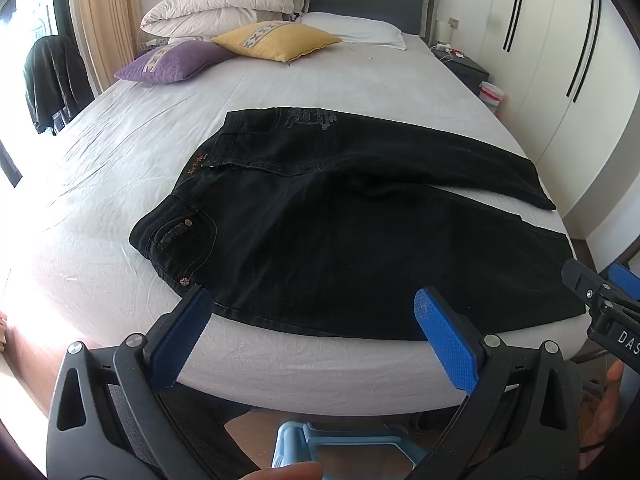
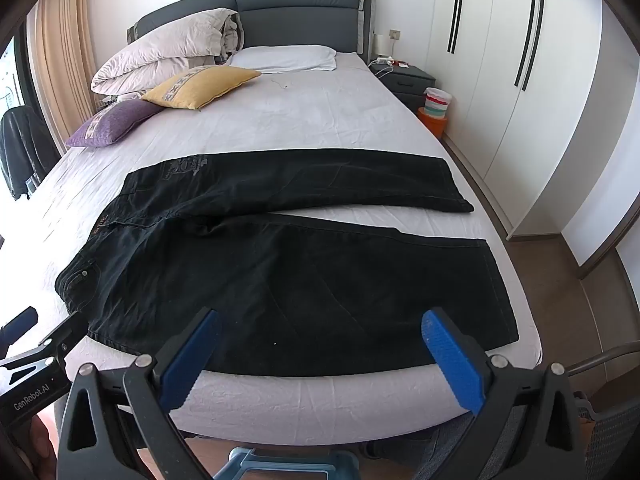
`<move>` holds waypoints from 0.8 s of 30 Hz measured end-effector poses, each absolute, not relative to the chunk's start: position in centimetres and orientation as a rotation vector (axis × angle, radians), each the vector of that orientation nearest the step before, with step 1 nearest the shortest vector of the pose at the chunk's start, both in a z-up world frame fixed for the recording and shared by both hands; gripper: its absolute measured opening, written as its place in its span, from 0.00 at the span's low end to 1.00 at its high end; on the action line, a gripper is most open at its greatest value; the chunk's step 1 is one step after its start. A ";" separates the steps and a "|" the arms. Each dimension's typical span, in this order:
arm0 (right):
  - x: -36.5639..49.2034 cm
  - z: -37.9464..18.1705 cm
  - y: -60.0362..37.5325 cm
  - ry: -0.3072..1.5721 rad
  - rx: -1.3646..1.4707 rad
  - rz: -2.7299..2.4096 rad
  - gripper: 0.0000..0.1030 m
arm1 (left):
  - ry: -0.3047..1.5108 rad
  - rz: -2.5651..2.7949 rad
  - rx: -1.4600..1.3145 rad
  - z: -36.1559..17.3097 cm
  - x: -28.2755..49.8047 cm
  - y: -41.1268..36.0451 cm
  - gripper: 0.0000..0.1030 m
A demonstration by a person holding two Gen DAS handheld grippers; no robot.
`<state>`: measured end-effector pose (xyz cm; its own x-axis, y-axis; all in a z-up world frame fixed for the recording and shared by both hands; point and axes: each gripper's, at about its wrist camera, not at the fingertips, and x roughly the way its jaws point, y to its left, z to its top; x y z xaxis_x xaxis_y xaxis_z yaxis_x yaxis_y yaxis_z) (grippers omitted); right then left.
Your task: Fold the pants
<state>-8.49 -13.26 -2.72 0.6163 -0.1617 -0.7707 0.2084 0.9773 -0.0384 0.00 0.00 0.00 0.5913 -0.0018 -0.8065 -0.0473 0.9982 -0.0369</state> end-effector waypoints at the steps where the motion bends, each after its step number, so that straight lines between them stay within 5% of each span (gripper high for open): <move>1: -8.5 -2.7 -13.3 0.881 0.057 -0.213 1.00 | 0.937 0.027 -0.056 0.0 0.0 0.0 1.00; 24: -9.0 -3.0 -12.6 0.885 0.064 -0.206 1.00 | 0.918 0.049 -0.030 0.0 -0.3 -1.0 1.00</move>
<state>-8.99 -12.64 -3.00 0.6152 -0.1523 -0.7735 0.2052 0.9783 -0.0294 -0.34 -1.02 -0.03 0.6068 0.0293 -0.7943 -0.0553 0.9985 -0.0054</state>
